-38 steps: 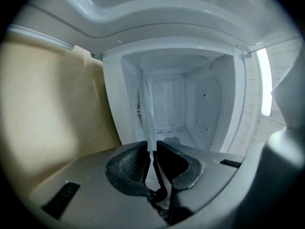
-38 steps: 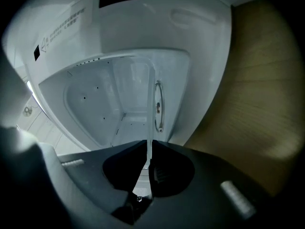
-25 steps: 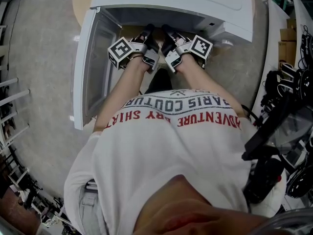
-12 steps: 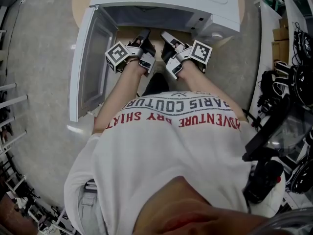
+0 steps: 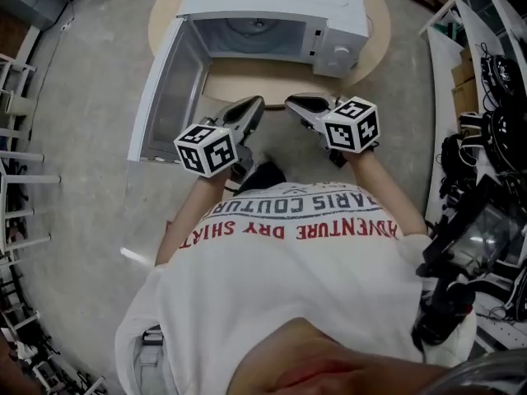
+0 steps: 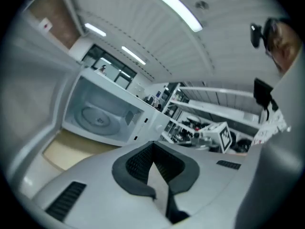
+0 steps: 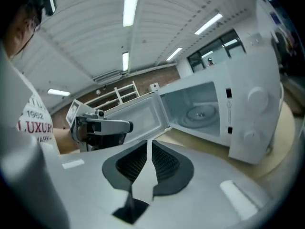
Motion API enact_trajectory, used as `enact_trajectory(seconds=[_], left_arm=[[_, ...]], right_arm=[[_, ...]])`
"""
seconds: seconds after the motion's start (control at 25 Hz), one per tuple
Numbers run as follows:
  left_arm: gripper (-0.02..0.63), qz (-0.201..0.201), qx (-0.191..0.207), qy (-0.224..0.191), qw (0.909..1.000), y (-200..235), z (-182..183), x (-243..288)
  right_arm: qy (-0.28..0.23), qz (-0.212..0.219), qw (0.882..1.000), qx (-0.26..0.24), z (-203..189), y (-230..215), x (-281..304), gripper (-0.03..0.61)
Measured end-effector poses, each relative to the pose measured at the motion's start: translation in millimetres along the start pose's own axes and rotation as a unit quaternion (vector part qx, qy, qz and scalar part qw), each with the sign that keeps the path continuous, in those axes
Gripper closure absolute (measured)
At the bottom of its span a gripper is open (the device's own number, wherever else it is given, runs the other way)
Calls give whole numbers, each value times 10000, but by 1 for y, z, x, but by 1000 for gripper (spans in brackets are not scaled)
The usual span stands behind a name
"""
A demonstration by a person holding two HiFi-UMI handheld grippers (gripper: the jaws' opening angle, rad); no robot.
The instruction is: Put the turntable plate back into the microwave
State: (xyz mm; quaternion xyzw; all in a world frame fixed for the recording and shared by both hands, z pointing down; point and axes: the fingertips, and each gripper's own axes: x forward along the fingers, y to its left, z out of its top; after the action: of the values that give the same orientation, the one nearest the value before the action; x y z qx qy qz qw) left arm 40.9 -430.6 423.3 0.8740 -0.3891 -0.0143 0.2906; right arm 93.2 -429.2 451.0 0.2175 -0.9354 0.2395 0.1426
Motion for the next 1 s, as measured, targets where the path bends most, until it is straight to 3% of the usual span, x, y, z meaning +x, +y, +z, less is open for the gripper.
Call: enact_trajectory(seconds=[0.08, 0.2, 0.32, 0.44, 0.8, 1.0], left_arm=[[615, 91, 887, 389, 9953, -31, -6, -21], [615, -54, 1410, 883, 9861, -64, -28, -41], [615, -242, 1495, 1143, 9818, -84, -50, -67], [615, -425, 1633, 1263, 9775, -104, -70, -115], [615, -640, 1752, 1436, 9719, -145, -144, -318], [615, -776, 1577, 1357, 9750, -184, -164, -403]], right_arm=[[121, -132, 9981, -584, 4, 34, -23, 548], [272, -131, 9957, -877, -12, 75, -40, 548], [553, -203, 9953, -774, -45, 106, -42, 548], [459, -289, 9965, -634, -68, 159, -47, 548], [279, -708, 9964, -370, -155, 358, -56, 548], [231, -759, 9958, -453, -180, 459, -65, 548]])
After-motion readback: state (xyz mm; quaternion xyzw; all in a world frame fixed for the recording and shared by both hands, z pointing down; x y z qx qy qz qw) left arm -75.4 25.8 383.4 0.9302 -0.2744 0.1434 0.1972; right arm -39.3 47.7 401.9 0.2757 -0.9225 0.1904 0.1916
